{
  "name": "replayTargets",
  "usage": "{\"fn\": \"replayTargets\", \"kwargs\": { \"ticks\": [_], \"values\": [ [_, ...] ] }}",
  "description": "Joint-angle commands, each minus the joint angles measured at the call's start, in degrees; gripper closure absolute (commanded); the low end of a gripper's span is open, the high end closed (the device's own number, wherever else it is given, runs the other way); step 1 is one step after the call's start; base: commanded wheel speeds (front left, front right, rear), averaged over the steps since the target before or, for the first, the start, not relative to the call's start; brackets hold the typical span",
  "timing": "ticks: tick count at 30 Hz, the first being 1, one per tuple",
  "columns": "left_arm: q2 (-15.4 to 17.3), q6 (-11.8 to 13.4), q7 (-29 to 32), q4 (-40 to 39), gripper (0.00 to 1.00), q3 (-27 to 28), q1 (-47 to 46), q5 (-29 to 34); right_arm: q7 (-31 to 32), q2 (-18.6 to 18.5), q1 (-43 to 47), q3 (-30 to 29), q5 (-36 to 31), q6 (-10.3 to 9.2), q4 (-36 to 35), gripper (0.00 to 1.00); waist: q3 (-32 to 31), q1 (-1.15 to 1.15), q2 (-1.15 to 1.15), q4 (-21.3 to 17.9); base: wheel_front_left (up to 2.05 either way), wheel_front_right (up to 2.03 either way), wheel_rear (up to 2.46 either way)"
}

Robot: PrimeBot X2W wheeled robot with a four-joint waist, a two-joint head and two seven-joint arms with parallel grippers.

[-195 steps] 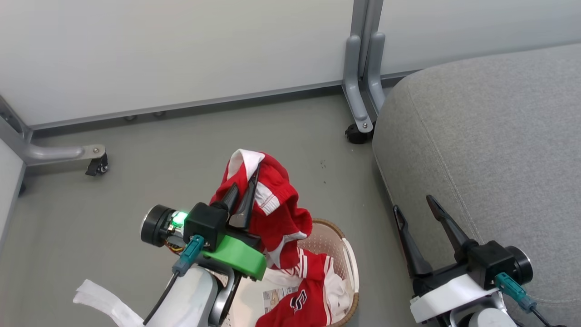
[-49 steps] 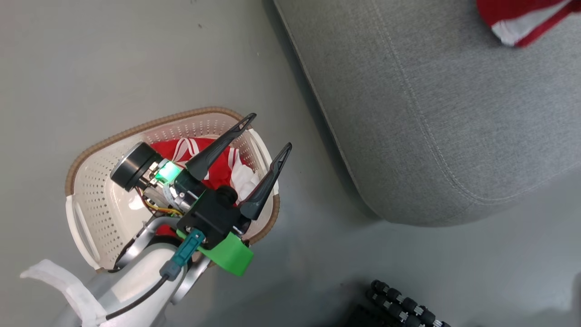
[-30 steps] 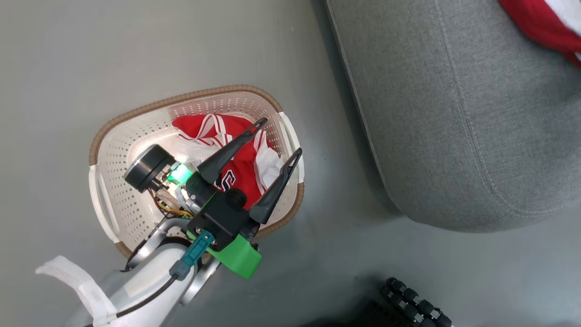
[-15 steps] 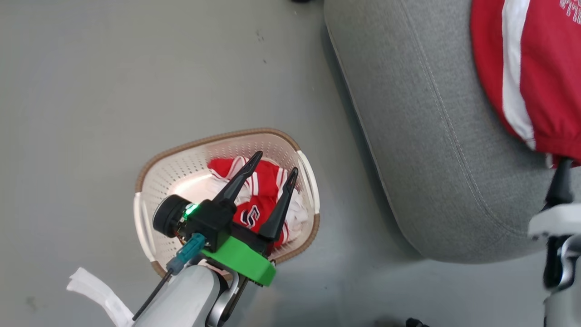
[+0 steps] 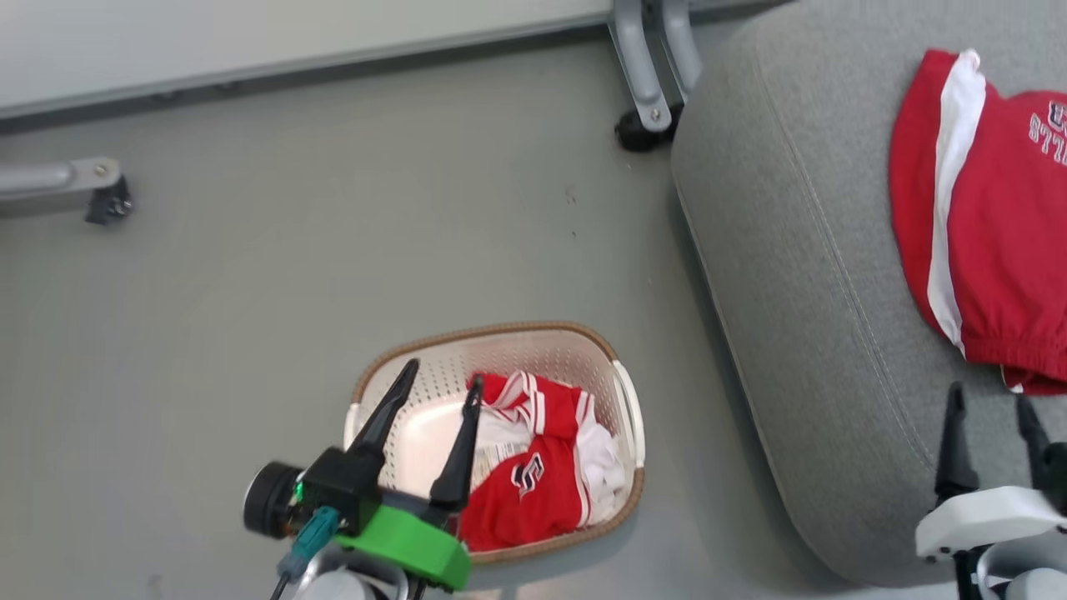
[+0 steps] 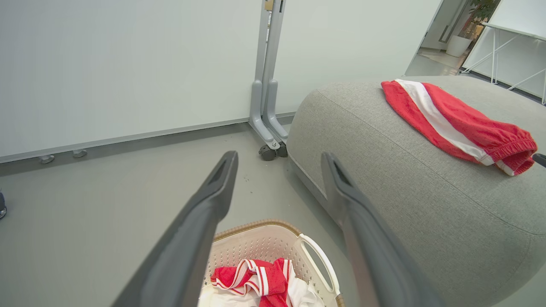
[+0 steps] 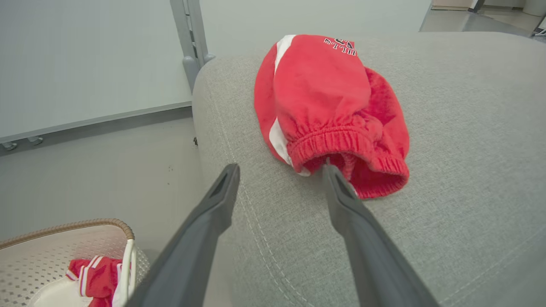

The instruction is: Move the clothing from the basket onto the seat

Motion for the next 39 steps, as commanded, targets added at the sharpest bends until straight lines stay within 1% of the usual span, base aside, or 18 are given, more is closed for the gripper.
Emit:
{"fn": "replayTargets", "kwargs": {
  "ticks": [1,7,10,13,17,20,23,25,30,39],
  "values": [
    [-0.5,0.0,-0.2,-0.2,0.0,1.3,2.1,1.0,-0.2,-0.2,1.3,1.4,0.3,-0.08,-0.8,0.0,-7.1,0.0,0.0,4.8,0.0,0.0,0.0],
    [-1.9,0.7,-0.1,-2.7,0.0,7.9,8.4,2.7,-0.2,-0.5,3.9,10.7,1.5,-0.08,-4.2,0.0,-12.7,0.0,0.0,6.0,0.0,0.0,0.0],
    [-2.6,0.3,-0.1,-5.1,0.0,10.7,11.0,3.1,-0.2,-1.3,4.8,15.0,3.3,-0.08,-6.5,0.0,-14.4,0.0,0.0,6.4,0.0,0.0,0.0],
    [-2.8,0.1,-0.1,-7.2,0.0,13.0,13.0,3.2,-0.2,-2.1,6.1,18.1,5.0,-0.08,-9.4,0.0,-16.1,0.0,0.0,6.7,0.0,0.0,0.0],
    [-3.0,0.8,-0.1,-9.7,0.0,14.6,15.2,3.5,-0.2,-3.4,7.6,20.9,6.0,-0.08,-13.4,0.0,-17.9,0.0,0.0,6.9,0.0,0.0,0.0],
    [-3.0,1.4,-0.1,-11.8,0.0,15.0,16.9,2.9,-0.2,-4.0,8.7,21.8,6.9,-0.08,-16.3,0.0,-18.7,0.0,0.0,6.7,0.0,0.0,0.0],
    [-3.1,2.3,-0.1,-13.1,0.0,15.5,19.0,3.6,-0.2,-4.7,9.8,22.8,7.2,-0.08,-17.7,0.0,-19.1,0.0,0.0,6.4,0.0,0.0,0.0],
    [-3.1,3.1,-0.1,-13.0,0.0,15.6,20.2,3.9,-0.2,-5.0,10.5,23.3,6.9,-0.08,-17.5,0.0,-19.2,0.0,0.0,6.2,0.0,0.0,0.0],
    [-3.1,4.2,-0.1,-12.5,0.0,15.2,21.0,3.8,-0.2,-4.9,11.5,23.7,6.4,-0.08,-16.9,0.0,-19.4,0.0,0.0,5.8,0.0,0.0,0.0],
    [-3.0,3.7,-0.1,-11.7,0.0,14.5,19.7,4.5,-0.2,-4.5,12.0,23.7,6.1,-0.08,-16.2,0.0,-19.9,0.0,0.0,5.8,0.0,0.0,0.0]
  ]
}}
